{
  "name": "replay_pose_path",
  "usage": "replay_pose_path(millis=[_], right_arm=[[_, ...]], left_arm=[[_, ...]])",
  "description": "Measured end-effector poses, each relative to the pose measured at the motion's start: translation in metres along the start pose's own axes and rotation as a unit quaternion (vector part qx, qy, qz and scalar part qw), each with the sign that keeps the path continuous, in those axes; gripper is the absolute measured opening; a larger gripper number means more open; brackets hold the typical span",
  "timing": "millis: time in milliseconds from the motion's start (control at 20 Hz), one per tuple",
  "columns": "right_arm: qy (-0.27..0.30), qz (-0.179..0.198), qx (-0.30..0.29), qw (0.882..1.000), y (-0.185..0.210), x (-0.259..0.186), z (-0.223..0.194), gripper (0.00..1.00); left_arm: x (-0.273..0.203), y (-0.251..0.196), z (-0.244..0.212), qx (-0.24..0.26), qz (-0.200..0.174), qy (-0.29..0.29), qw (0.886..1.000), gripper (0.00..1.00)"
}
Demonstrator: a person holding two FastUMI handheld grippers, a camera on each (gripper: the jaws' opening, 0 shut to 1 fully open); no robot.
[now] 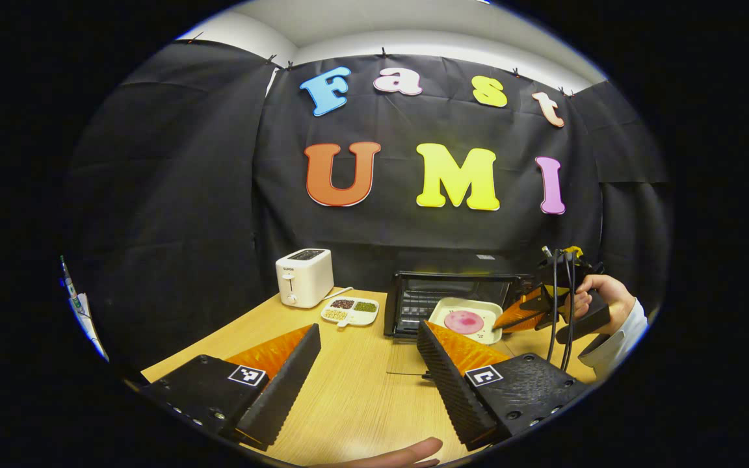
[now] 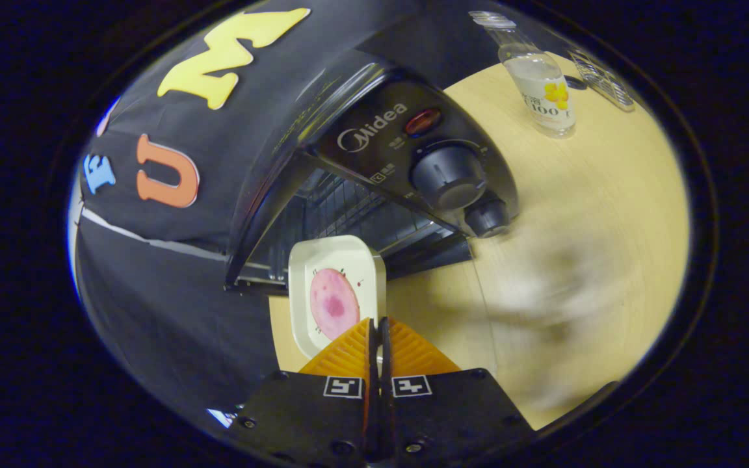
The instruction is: Open the electric oven with the left hand, put the food in, and close the electric oven.
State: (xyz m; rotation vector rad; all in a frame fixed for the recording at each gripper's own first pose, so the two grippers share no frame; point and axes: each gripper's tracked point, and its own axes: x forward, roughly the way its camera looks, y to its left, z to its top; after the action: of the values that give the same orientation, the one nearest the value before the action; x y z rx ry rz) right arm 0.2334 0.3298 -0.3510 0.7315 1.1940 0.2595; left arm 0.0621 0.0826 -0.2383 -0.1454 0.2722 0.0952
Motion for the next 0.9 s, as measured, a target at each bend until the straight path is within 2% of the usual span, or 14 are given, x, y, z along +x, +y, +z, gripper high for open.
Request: replay_pose_path(millis=[150,200,250,300,450,500,650,800,850,900], right_arm=[[-0.063,-0.003,0.035,0.997,0.009,0.022,0.019,0.04],[-0.086,0.000,0.047,0.995,0.013,0.029,0.026,0.04],[-0.110,0.002,0.058,0.992,0.016,0.035,0.036,0.02],[-0.135,0.008,0.069,0.988,0.018,0.039,0.044,0.04],[-0.207,0.016,0.088,0.974,0.024,0.048,0.076,0.01],[-0.224,0.020,0.086,0.971,0.028,0.051,0.084,0.04],[-0.248,0.034,0.087,0.964,0.035,0.061,0.093,0.04],[-0.234,0.051,0.108,0.965,0.039,0.078,0.089,0.02],[-0.235,0.058,0.113,0.964,0.038,0.080,0.089,0.06],[-0.239,0.067,0.113,0.962,0.038,0.078,0.089,0.05]], left_arm=[[0.004,0.007,-0.012,0.004,0.009,0.009,1.000,0.96],[0.007,0.010,-0.014,0.006,0.015,0.011,1.000,0.85],[0.010,0.012,-0.017,0.007,0.020,0.012,1.000,0.85],[0.013,0.015,-0.019,0.008,0.024,0.010,1.000,0.96],[0.020,0.014,-0.030,0.006,0.022,0.018,1.000,0.95],[0.023,0.015,-0.032,0.007,0.021,0.022,1.000,0.96],[0.026,0.016,-0.042,0.013,0.023,0.033,0.999,0.96],[0.030,0.014,-0.051,0.005,0.019,0.044,0.999,0.96],[0.031,0.012,-0.054,0.004,0.018,0.049,0.999,0.96],[0.031,0.012,-0.057,0.004,0.018,0.053,0.998,0.96]])
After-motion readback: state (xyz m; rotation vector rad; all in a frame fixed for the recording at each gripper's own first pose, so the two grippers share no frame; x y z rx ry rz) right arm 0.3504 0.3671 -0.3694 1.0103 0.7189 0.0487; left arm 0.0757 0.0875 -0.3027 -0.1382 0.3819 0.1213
